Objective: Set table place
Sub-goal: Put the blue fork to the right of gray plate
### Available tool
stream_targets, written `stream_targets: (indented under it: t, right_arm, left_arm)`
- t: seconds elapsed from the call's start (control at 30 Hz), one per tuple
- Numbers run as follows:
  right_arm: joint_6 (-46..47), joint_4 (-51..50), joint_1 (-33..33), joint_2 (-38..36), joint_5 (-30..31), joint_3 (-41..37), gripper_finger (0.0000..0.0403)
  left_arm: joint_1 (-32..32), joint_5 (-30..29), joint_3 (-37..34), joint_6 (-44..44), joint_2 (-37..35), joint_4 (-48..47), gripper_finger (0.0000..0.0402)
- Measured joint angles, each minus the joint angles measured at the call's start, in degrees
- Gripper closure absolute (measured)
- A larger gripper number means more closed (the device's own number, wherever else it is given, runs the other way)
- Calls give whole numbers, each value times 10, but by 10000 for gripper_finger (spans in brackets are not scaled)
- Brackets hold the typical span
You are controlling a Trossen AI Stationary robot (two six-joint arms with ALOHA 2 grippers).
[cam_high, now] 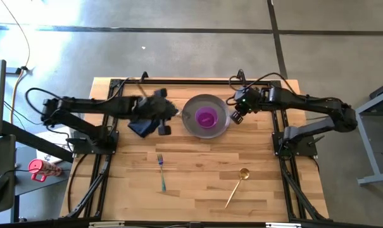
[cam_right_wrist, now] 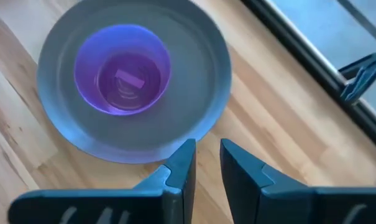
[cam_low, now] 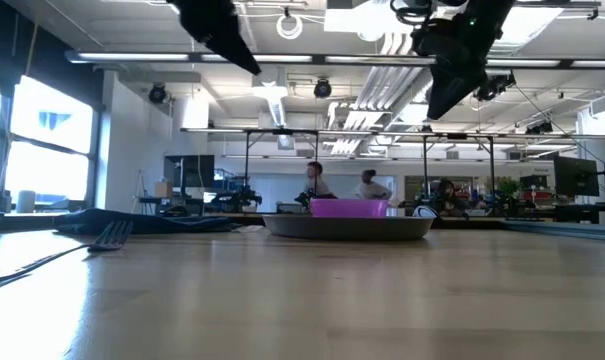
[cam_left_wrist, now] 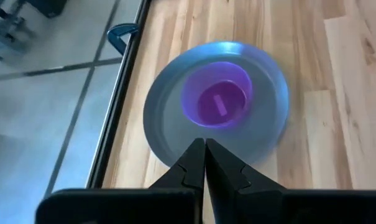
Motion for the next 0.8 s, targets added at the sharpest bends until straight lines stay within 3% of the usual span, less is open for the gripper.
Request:
stream_targets:
  t: [0.2,0.4,0.53,0.8]
  right_arm:
    - [-35,4,-32,-46,0,1,339]
    - [-59,39,-89,-36,1,-10,352]
    - [-81,86,-152,0,-20,-23,395]
    - [-113,170,-239,123,-98,-28,402]
  left_arm:
    - [88,66,69,48,78,-17,398]
    - [186,101,122,47,155,-38,399]
    - [233,133,152,47,204,-49,399]
    - [271,217,170,56,280,-85,401]
